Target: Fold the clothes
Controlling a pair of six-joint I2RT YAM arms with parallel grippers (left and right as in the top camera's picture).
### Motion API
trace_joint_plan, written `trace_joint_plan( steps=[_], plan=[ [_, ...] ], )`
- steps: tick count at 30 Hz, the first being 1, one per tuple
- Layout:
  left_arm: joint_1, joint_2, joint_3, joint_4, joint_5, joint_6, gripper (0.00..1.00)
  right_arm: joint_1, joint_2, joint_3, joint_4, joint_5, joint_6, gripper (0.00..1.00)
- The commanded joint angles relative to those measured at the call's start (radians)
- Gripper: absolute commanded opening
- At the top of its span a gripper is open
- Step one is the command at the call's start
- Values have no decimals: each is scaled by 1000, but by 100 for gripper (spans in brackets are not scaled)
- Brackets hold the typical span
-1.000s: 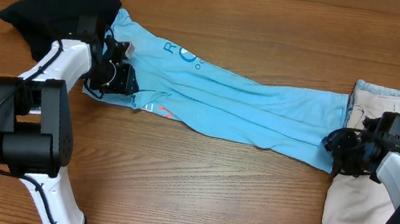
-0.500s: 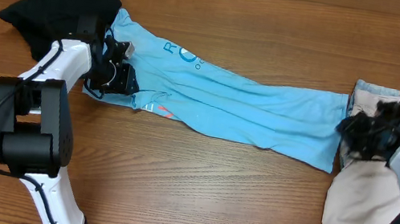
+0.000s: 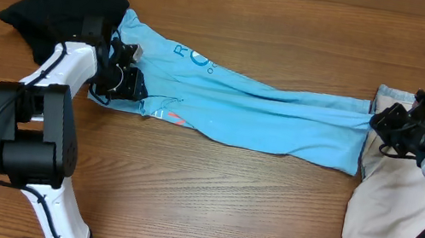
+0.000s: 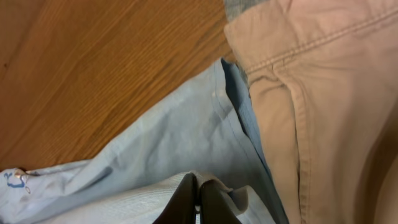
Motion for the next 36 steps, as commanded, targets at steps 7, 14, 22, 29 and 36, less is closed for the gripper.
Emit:
trace_joint_plan(
  steps=[7, 14, 22, 29, 36],
  plan=[
    [-2, 62, -13, 0, -18, -6, 43, 0, -3, 16, -26, -6, 18, 56],
    [-2, 62, -13, 0, -18, -6, 43, -2, -3, 16, -249, 44, 18, 57],
    [-2, 62, -13, 1, -18, -6, 43, 6, -2, -103, -261, 94, 17, 54],
    [-2, 62, -13, 2, -18, -6, 44, 6, -1, -174, -217, 87, 18, 54],
    [-1, 62, -13, 2, -22, -6, 45, 5, -1, -235, -147, 24, 17, 4]
  ],
)
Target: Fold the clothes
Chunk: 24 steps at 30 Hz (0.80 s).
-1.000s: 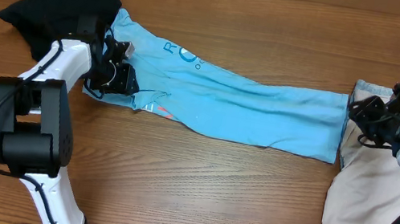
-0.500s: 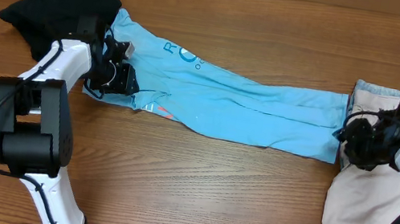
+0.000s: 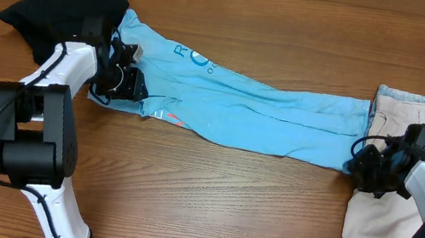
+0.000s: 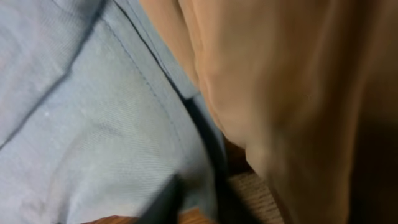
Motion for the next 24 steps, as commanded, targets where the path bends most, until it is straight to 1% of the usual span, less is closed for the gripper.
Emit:
trace_joint_plan(
  steps=[1, 4, 9, 11, 13, 18, 20, 21, 23, 24],
  plan=[
    [-1, 62, -13, 2, -27, -6, 45, 3, -2, -10, 6, -8, -2, 4],
    [5, 62, -13, -1, -46, -6, 45, -24, -3, 43, -46, 30, -1, 4],
    [27, 62, -13, -1, -77, -6, 46, -75, -3, 157, -206, 32, 10, 4],
    [39, 62, -13, -1, -76, -6, 46, -88, -3, 186, -246, 66, 10, 4],
    [48, 62, -13, -1, -77, -6, 46, -93, -3, 201, -263, 99, 10, 4],
    [69, 61, -10, -3, -68, -6, 43, -91, -3, 202, -272, 98, 9, 4],
    [74, 61, 5, -18, -69, -6, 43, -91, -3, 202, -274, 97, 9, 4],
    [77, 61, 19, -29, -68, -6, 43, -91, -3, 202, -274, 97, 9, 10],
    [82, 61, 53, -56, -68, -5, 44, -91, -3, 201, -281, 97, 8, 30],
    [82, 61, 74, -71, -68, -5, 44, -91, -3, 201, -285, 97, 5, 34]
  ],
)
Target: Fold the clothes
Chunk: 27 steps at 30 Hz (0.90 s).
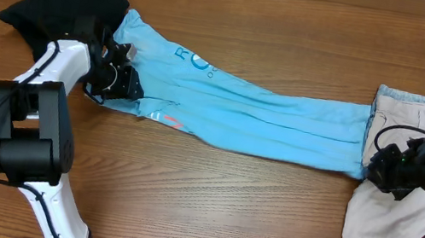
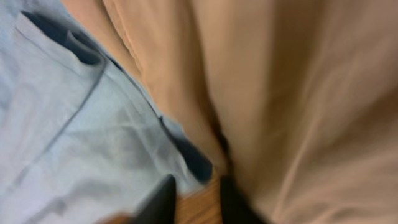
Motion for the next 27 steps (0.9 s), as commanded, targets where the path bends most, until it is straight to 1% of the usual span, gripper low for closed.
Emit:
trace_joint_plan(
  steps=[1, 4, 5, 7, 11, 13, 14, 16, 17, 19, 21, 22, 24, 26, 27],
  plan=[
    [31, 42, 59, -32, -88, -5, 44, -5, -3, 23, -7, 29, -4, 35],
    [30, 42, 130, -87, -42, 24, 45, -4, -3, 23, -12, -14, -15, 35],
    [29, 42, 151, -105, -24, 34, 45, 0, -3, 23, -11, -58, -41, 36],
    [25, 42, 186, -154, -12, 41, 46, 19, -3, 22, -13, -148, -109, 39],
    [26, 43, 185, -211, -145, 11, 48, 79, -3, 21, -22, -121, -104, 43],
    [29, 43, 164, -197, -139, 12, 47, 99, -3, 21, -13, -64, -69, 47],
    [30, 43, 154, -181, -104, 15, 42, 103, -3, 21, -6, -41, -51, 49],
    [27, 43, 126, -137, -14, 60, 33, 104, -3, 21, 13, -37, -53, 53],
    [23, 43, 112, -118, -3, 66, 29, 104, -3, 21, 21, -37, -53, 55],
    [13, 43, 72, -71, -14, 65, 20, 103, -3, 21, 37, -37, -53, 58],
    [11, 43, 22, -22, -29, 60, 7, 103, -3, 21, 47, -38, -57, 61],
    [11, 43, -8, 7, -54, 30, 4, 103, -3, 21, 48, -38, -57, 63],
    [13, 43, -62, 54, -130, -58, 4, 103, -3, 21, 47, -37, -57, 65],
    [23, 43, -105, 82, -243, -163, 4, 103, -3, 21, 49, -36, -61, 66],
    [33, 43, -122, 88, -304, -219, 4, 103, -3, 21, 52, -29, -61, 68]
  ],
)
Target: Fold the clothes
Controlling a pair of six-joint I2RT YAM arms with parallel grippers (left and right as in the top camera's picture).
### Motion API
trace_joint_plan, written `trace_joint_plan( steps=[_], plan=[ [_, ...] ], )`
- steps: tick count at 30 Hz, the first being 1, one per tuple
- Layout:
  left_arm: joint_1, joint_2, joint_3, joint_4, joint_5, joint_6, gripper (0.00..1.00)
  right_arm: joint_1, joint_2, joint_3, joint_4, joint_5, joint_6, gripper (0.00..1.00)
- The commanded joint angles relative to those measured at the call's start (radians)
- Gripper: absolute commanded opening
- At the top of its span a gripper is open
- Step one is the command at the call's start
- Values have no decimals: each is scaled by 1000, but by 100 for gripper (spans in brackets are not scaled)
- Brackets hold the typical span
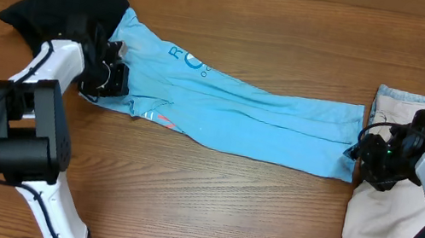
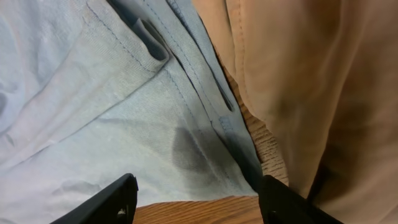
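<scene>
A light blue shirt (image 1: 247, 116) lies stretched in a long band across the wooden table. At its left end my left gripper (image 1: 112, 76) looks shut on the bunched cloth, though the overhead view shows the jaws only small. My right gripper (image 1: 362, 155) is at the shirt's lower right corner. In the right wrist view the right gripper (image 2: 198, 202) is wide open just above the hem of the blue shirt (image 2: 93, 93), nothing between its fingers (image 2: 118, 198). Bare wood shows between them.
Beige trousers (image 1: 403, 220) lie at the right edge, touching the shirt's hem; they fill the right side of the wrist view as the beige trousers (image 2: 311, 74). A crumpled black garment sits at the far left, behind my left gripper.
My right gripper was nearly shut over the trousers' edge; now it is wide open, a little further left at the shirt's hem corner. The left gripper and the shirt's left end have shifted slightly left.
My right gripper was first shut at the shirt's upper right hem, with the shirt pulled long. Then it sat lower, at the hem's near corner, then over the trousers' edge, and now stands open there. My left gripper kept the shirt's left end, drifting left.
</scene>
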Motion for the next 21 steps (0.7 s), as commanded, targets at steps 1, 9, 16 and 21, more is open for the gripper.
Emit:
trace_joint_plan(
  steps=[1, 9, 16, 21],
  plan=[
    [22, 47, -94, 0, -266, -193, 4, -1, -3, 21, 10, 24, -5, 71],
    [190, 47, -102, -24, -276, -234, 4, 2, 3, -23, 61, 28, -11, 79],
    [246, 47, -98, -16, -125, -143, 4, 38, 6, -136, 208, -144, -111, 83],
    [230, 47, -55, -43, 35, -40, 16, 75, 6, -150, 266, -173, -112, 83]
  ],
)
